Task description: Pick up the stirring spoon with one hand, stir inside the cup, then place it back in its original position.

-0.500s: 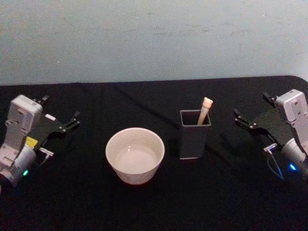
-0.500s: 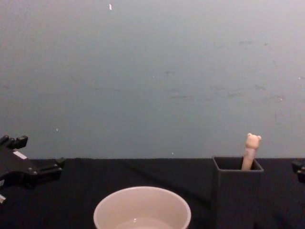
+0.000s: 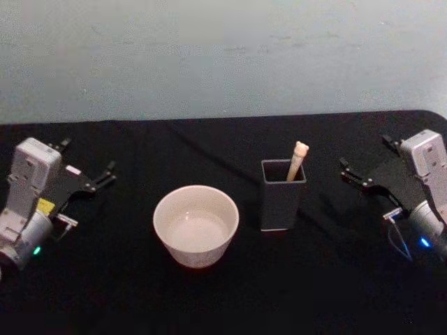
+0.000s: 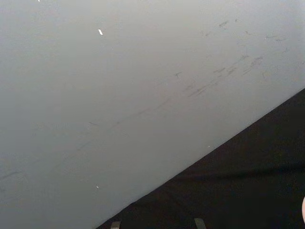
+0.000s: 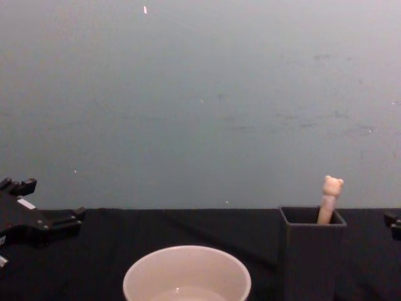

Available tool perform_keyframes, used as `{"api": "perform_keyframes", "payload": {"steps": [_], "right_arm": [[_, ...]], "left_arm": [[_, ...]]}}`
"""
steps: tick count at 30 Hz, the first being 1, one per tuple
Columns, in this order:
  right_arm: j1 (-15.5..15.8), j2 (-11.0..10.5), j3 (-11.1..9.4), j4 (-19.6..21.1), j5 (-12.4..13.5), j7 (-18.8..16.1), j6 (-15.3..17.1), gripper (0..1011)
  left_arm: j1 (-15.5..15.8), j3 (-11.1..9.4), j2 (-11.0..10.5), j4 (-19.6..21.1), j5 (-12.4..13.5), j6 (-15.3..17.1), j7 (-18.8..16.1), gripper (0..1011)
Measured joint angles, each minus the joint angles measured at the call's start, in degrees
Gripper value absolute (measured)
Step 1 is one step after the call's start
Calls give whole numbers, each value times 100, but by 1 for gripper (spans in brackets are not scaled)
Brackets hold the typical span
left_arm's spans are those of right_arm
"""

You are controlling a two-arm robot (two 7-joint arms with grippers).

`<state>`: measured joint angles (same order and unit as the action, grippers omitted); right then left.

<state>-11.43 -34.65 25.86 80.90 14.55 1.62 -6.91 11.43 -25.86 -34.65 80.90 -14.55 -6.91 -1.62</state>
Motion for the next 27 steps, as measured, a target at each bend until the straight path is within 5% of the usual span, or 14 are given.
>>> {"api": "perform_keyframes", "payload": {"steps": [27], "right_arm": [[69,39,-118,23,-27,-13,-50,1004]], "left_arm": [[0,0,0,0,0,0,0,1001]]}}
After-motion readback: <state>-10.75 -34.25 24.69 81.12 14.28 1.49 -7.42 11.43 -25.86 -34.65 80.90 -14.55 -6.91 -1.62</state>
